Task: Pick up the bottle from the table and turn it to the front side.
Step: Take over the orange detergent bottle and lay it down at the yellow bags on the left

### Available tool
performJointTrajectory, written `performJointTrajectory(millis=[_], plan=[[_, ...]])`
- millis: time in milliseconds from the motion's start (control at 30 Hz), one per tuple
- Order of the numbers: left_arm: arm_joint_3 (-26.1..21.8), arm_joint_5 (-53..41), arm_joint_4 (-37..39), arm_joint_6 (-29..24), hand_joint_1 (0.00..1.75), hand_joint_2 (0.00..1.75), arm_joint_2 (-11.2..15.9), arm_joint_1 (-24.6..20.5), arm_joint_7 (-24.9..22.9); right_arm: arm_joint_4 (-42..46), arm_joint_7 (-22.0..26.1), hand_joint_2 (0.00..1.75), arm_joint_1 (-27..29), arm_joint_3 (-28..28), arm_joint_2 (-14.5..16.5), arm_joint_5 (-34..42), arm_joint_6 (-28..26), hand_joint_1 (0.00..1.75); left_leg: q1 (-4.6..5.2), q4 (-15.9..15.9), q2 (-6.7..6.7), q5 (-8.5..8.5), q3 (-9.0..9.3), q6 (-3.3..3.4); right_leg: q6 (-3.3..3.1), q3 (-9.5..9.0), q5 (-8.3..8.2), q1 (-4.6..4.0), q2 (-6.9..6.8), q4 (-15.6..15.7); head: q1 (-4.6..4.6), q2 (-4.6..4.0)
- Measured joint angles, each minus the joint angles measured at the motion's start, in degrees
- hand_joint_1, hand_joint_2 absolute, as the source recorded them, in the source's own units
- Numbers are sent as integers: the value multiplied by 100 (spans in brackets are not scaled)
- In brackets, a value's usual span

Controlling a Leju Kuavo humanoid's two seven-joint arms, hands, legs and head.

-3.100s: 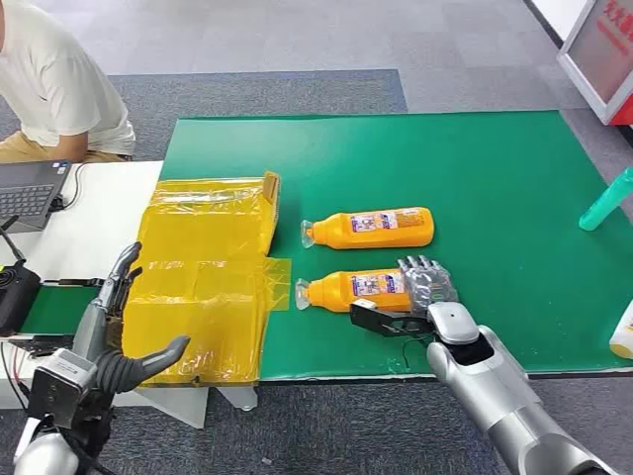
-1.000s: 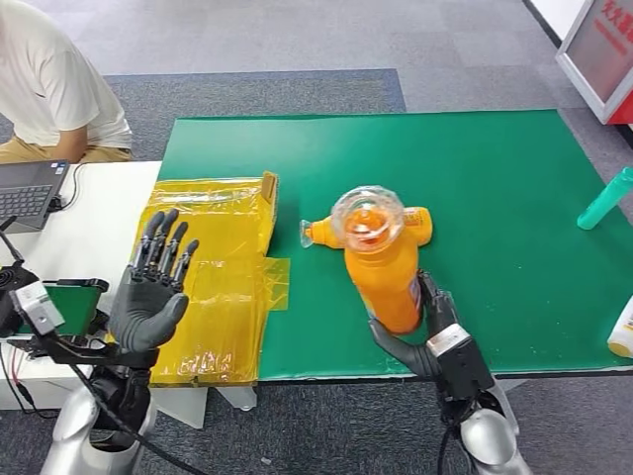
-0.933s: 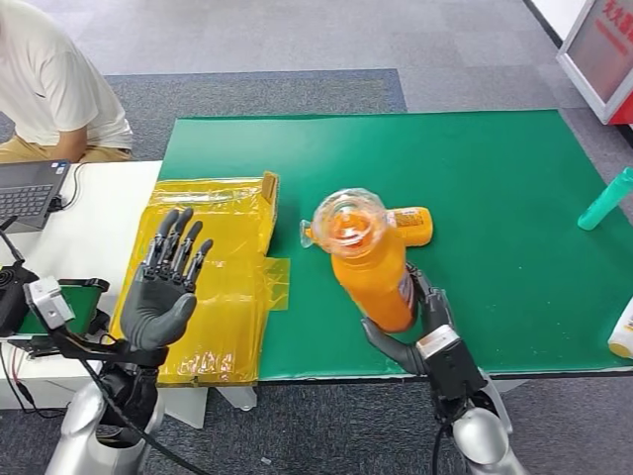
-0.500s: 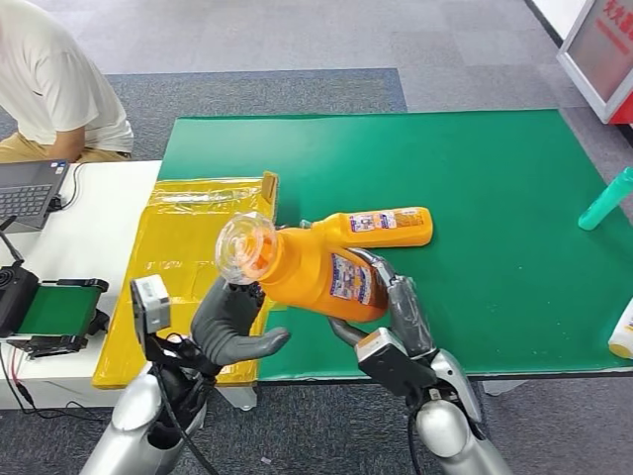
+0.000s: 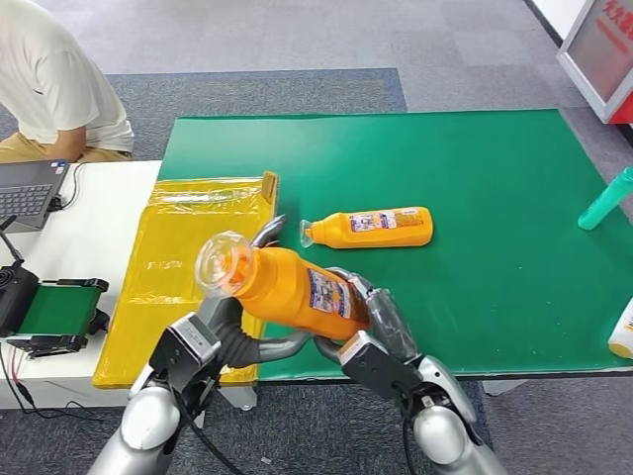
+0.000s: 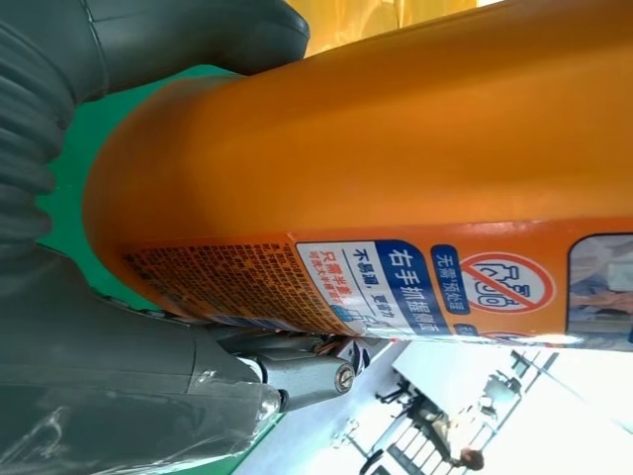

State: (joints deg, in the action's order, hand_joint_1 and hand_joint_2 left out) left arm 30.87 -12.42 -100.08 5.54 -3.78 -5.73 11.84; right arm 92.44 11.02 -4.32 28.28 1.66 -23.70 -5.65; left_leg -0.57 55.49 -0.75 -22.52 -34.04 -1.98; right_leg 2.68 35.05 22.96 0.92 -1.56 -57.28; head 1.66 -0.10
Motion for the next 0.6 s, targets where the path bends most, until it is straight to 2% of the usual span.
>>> performJointTrajectory(millis=[367, 400, 500, 533, 600], plan=[[8, 87, -44, 91, 0, 175, -7, 0, 32, 86, -8, 175, 38, 14, -20, -1, 43, 175, 0, 0, 0, 0, 0, 0, 0, 0, 0, 0, 0, 0, 1, 1], [9, 166, -44, 144, 7, 175, -8, 0, 43, 98, -9, 175, 37, 22, -21, -4, 47, 175, 0, 0, 0, 0, 0, 0, 0, 0, 0, 0, 0, 0, 0, 1], [10, 473, -44, 321, 137, 175, -10, -1, 57, 120, -12, 175, 32, 44, -24, -7, 53, 175, 0, 0, 0, 0, 0, 0, 0, 0, 0, 0, 0, 0, 0, 1], [13, 584, -43, 386, 175, 175, -10, -1, 57, 121, -13, 175, 29, 46, -25, -3, 50, 175, 0, 0, 0, 0, 0, 0, 0, 0, 0, 0, 0, 0, 1, 1], [25, 808, -41, 518, 175, 175, -9, -2, 56, 121, -14, 175, 19, 49, -25, 21, 39, 175, 0, 0, 0, 0, -1, 0, 0, 0, 0, 0, 0, 0, 1, 1]])
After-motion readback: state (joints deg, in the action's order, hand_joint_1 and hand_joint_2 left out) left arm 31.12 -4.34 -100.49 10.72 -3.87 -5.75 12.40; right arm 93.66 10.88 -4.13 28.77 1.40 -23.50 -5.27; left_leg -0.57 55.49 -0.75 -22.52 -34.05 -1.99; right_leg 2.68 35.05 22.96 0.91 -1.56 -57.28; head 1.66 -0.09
